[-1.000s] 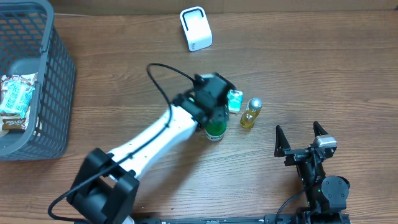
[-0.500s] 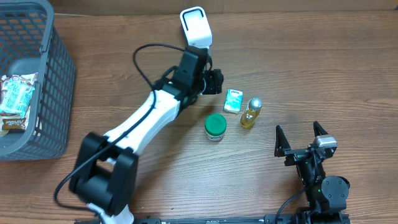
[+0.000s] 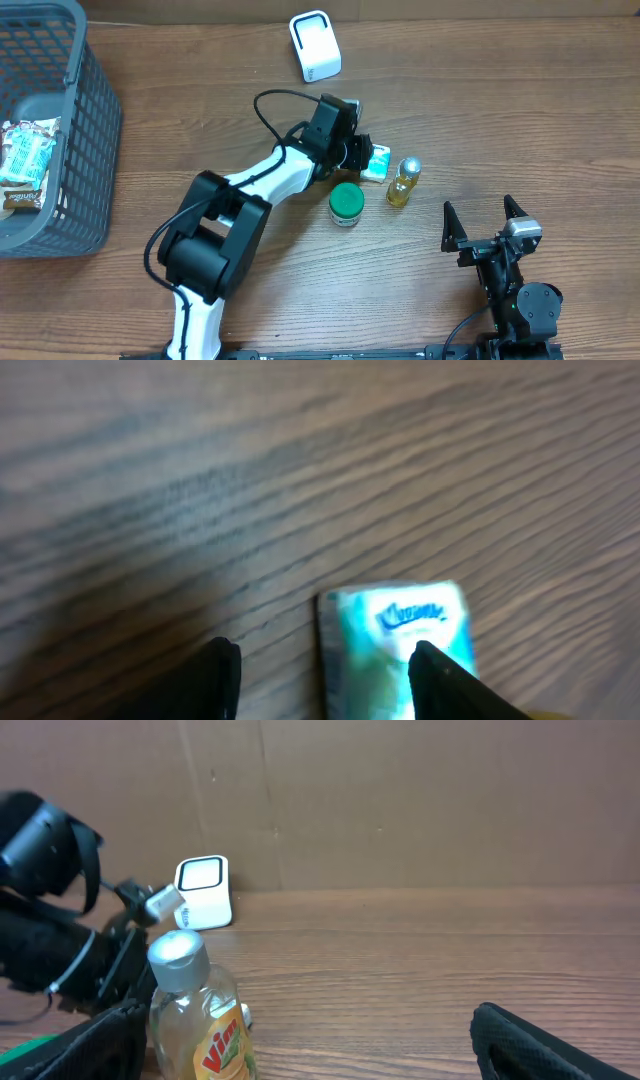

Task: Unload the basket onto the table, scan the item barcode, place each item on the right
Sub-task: 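Release the green jar and small tissue pack onto the table, then reposition the left gripper over the small tissue pack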

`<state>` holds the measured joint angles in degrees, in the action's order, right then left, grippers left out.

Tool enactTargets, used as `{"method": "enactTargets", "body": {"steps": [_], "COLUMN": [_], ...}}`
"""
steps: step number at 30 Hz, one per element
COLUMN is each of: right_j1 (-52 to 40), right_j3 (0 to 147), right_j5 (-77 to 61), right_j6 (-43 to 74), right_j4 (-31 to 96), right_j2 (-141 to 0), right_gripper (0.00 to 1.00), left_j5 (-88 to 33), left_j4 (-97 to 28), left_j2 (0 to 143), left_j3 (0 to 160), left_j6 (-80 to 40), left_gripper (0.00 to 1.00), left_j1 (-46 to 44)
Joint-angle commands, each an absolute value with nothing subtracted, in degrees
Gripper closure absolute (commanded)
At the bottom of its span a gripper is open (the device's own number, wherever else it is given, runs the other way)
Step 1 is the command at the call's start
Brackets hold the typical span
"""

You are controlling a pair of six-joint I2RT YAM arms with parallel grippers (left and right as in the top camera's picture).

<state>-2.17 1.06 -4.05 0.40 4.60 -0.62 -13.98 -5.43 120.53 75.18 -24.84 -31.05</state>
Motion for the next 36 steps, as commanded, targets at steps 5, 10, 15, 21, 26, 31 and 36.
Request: {"method": "enactTargets", "body": {"steps": [5,10,15,21,26,31,36], "right_j1": [-1.9,-1.9,-1.9,-1.9,-1.9,-1.9,-1.9], "right_j3": [0.4,0.4,0.4,0.4,0.4,0.4,0.4], "right_j5": [-3.9,-3.9,-3.9,-3.9,-3.9,-3.9,-3.9], "right_j6": [0.7,0.7,0.7,0.7,0.7,0.7,0.7], "right_j4": [4.4,4.4,4.4,4.4,4.4,4.4,4.4], "right_j2": [-0.2,-0.2,-0.2,-0.2,-0.2,-0.2,-0.2], "right_gripper": [0.0,0.0,0.0,0.0,0.0,0.0,0.0], "left_j5": [-15.1,-13.1,-8.9,-6.2,2.5,6.9,4.4], "left_j4": [-6.2,-7.6,-10.9,-18.5,-28.4,-34.8,-34.0], "left_j2": [122.5,122.5,122.0,119.0,115.2,111.9,108.5], "left_j3": [76.0,76.0,76.0,76.0,76.0,76.0,76.0], "left_j6": [-22.2,-21.3,-21.2,-21.2,-21.2,-21.4,-21.4], "left_gripper": [0.67,0.74,0.76,0.74,0.73,0.69,0.62], "left_j1": [-31.4,-31.4,-29.7,-26.5,-24.9,-24.6,-24.6]}}
